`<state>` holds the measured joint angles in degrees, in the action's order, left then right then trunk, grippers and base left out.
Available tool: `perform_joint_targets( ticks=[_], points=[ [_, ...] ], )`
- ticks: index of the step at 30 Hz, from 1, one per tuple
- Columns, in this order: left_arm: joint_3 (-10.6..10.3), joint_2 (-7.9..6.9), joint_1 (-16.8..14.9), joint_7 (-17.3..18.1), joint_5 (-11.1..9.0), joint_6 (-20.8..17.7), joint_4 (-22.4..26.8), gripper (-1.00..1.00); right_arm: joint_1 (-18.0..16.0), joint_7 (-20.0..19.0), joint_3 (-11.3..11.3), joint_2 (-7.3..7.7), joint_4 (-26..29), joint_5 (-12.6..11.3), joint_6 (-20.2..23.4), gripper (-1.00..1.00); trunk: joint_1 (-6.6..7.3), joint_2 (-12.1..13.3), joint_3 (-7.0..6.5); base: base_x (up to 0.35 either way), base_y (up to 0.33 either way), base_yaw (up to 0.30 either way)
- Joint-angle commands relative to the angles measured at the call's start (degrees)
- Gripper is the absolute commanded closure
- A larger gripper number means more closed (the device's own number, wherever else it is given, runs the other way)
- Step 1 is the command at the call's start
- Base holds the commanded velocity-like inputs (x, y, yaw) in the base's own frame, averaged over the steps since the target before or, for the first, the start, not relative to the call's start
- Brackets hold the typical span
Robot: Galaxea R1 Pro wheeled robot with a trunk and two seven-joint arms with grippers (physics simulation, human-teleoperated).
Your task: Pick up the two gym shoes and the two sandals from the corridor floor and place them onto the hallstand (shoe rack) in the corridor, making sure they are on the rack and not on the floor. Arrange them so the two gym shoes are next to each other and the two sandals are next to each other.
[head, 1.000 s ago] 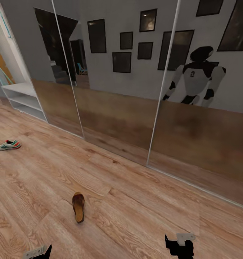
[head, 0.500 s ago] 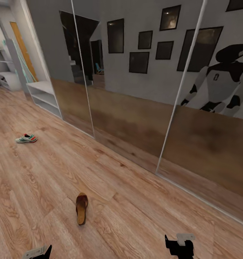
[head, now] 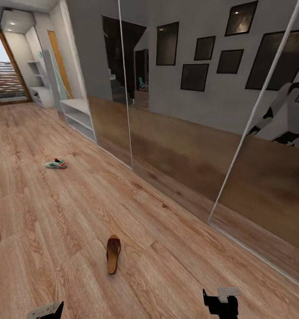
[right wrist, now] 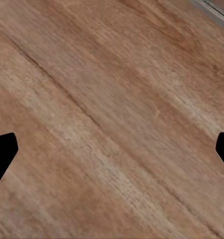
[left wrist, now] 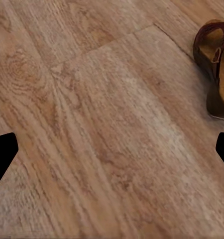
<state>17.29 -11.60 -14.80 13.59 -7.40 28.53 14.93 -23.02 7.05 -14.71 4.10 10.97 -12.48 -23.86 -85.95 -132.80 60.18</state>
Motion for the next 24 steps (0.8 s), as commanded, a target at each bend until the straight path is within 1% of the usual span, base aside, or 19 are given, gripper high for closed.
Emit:
perform_joint_targets(
  ticks=[1, 5, 10, 24],
  points=[
    [0.11, 0.00, -0.05, 0.56, -0.60, 0.04, -0.08, -1.00, -0.01, 0.25, -0.50, 0.03, 0.01, -0.44, -0.13, -1.00, -0.01, -0.02, 0.05, 0.206, -0.128, 0.237],
    [0.11, 0.00, -0.05, 0.56, -0.60, 0.04, -0.08, -1.00, -0.01, 0.17, -0.50, 0.06, 0.01, -0.45, -0.13, -1.00, -0.01, -0.02, 0.07, 0.221, -0.144, 0.144],
    [0.11, 0.00, -0.05, 0.56, -0.60, 0.05, -0.08, -1.00, -0.01, 0.02, -0.50, 0.22, 0.01, -0.33, -0.18, -1.00, -0.01, -0.02, 0.07, 0.164, -0.095, 0.043],
    [0.09, 0.00, -0.05, 0.56, -0.60, 0.07, -0.08, -1.00, -0.01, -0.02, -0.57, 0.40, 0.00, -0.23, -0.13, -1.00, -0.01, -0.02, 0.08, 0.028, -0.014, 0.006]
  ],
)
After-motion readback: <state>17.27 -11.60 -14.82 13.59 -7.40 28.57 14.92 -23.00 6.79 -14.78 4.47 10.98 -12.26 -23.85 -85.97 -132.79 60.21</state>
